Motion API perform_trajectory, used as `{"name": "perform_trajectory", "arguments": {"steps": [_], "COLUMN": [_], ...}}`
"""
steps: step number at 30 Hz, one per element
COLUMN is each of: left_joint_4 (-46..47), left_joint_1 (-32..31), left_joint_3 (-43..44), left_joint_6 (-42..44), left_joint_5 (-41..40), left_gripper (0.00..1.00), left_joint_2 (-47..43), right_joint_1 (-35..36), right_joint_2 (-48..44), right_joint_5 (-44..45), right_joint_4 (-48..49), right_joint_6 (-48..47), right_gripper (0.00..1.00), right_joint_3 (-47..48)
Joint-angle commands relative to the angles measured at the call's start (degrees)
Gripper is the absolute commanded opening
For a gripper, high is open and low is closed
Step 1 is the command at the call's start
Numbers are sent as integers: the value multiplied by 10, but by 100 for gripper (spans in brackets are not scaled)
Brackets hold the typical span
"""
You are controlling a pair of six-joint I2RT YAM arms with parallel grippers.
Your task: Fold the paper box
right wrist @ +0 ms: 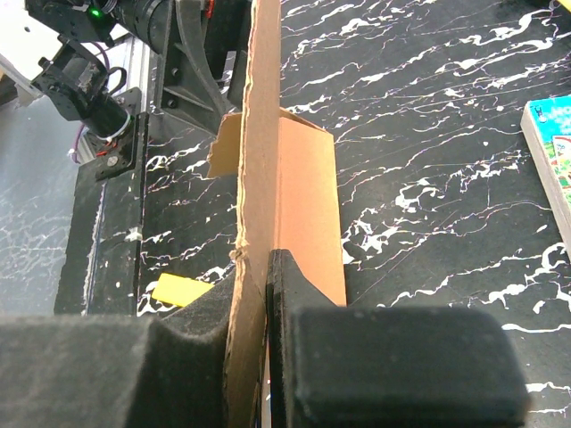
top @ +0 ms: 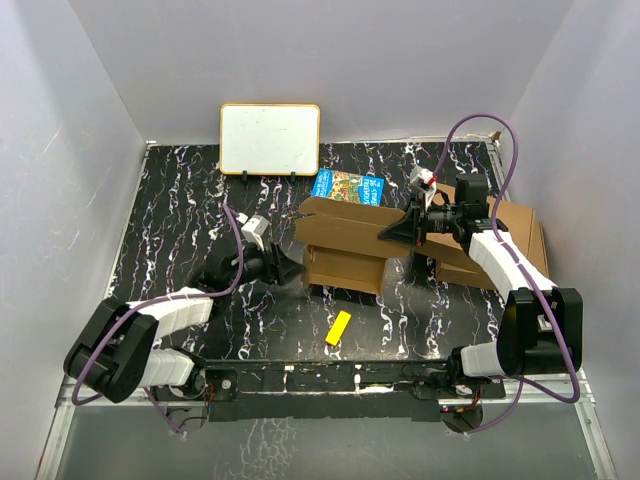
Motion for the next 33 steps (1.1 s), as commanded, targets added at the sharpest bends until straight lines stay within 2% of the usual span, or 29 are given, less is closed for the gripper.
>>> {"name": "perform_trajectory", "arguments": {"steps": [1,11,15,24,33], "left_joint_4": [23,142,159,276,352], "left_joint_1": [-3,-16,-24,-48,-99], "left_joint_3": [29,20,10,-38,-65], "left_joint_6": [48,52,59,58,47], "left_joint_5": [-8,14,2,-48,-122], "left_gripper": [59,60,60,58,58], "left_joint_2": [-5,72,86,124,159], "right_joint_1": [-1,-1,3,12,14], "right_joint_2": [1,10,15,31,19], "right_joint_5": [-24,-28,-23,-14,-11], "right_joint_4": [17,8,-40,-178,-200], "right_joint_6": [-17,-31,-88,-251,-297], "right_gripper": [8,8,8,8,8], "right_joint_3": [9,6,13,29,17]}}
